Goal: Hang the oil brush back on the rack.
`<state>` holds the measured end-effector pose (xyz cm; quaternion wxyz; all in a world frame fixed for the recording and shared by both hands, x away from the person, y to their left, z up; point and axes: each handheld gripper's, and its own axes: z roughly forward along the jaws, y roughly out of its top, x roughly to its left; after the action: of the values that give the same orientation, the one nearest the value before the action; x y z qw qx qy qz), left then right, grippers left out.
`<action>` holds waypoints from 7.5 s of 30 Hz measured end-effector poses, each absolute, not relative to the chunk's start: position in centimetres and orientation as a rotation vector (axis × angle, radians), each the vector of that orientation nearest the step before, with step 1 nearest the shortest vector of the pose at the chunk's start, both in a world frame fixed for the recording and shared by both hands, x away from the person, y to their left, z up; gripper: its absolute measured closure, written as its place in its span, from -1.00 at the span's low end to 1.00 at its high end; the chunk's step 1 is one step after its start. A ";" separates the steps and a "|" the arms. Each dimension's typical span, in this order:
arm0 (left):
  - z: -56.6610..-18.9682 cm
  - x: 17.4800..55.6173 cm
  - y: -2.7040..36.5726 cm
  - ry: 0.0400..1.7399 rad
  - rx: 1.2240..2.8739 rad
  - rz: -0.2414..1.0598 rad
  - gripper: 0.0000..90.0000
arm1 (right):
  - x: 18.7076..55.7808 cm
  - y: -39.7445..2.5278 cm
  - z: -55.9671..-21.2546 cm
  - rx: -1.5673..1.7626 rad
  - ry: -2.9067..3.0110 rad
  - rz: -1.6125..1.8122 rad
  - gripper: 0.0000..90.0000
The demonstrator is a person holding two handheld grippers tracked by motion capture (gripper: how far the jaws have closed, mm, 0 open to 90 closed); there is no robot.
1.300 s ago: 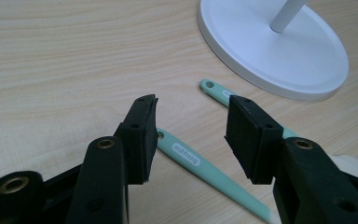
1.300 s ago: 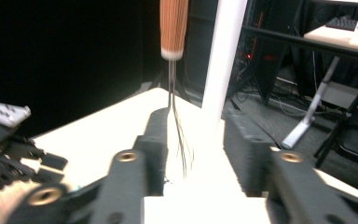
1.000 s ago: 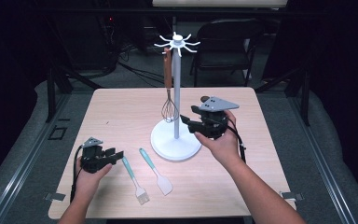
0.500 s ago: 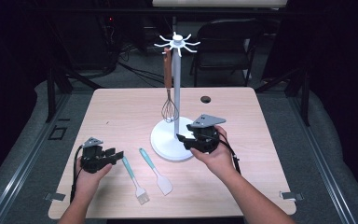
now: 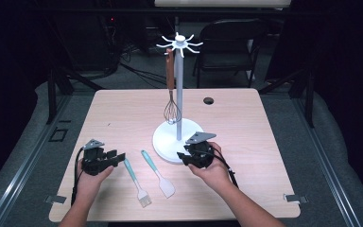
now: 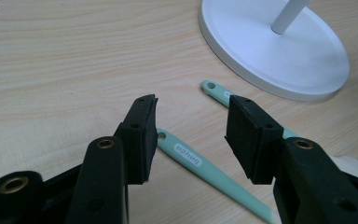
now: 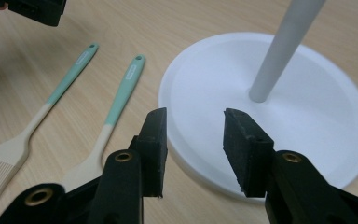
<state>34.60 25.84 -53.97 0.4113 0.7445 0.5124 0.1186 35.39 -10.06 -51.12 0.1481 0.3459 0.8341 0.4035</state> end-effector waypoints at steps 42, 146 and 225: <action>-54.2 34.6 26.0 1.298 1.871 0.299 0.17 | 34.3 -1.2 -56.3 1.021 2.676 0.927 0.68; -54.4 34.3 23.4 1.223 1.931 0.281 0.15 | 32.2 -12.9 -55.1 0.972 2.823 0.583 0.73; -53.5 32.1 11.8 0.638 2.037 -0.122 -0.01 | 31.2 -9.8 -50.5 0.798 2.692 1.028 0.64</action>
<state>32.10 11.82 -53.52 0.4812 0.8352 0.2615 -0.0500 31.24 -9.78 -50.48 0.0758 0.2660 0.8977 0.3429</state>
